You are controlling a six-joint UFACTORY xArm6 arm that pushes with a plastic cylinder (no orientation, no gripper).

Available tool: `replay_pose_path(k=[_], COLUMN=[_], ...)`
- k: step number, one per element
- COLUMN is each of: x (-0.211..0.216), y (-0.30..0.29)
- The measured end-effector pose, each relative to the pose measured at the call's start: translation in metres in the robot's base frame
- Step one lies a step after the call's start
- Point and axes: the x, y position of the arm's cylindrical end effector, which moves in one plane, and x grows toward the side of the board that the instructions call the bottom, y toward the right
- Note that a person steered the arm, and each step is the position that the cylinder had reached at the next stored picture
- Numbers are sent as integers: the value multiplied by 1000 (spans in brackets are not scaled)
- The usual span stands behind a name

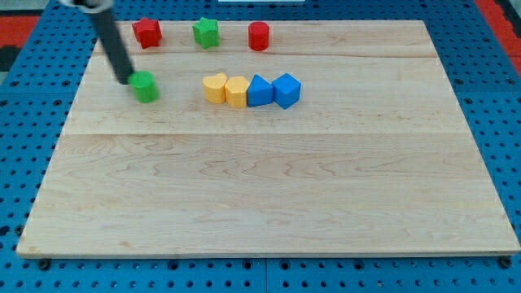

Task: Push the red star right side of the blue cube

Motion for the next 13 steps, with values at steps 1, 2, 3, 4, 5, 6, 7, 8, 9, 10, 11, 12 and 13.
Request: replay_pose_path(k=[1,2,3,4,5,6,7,8,9,10,11,12,13], x=[-13,-68,-69,-119,-147,-147,-122,-63,-67,-46,-26,-32,-42], y=[0,-38,-95,-130,-112,-34,10,10,-5,-53,-25,79,196])
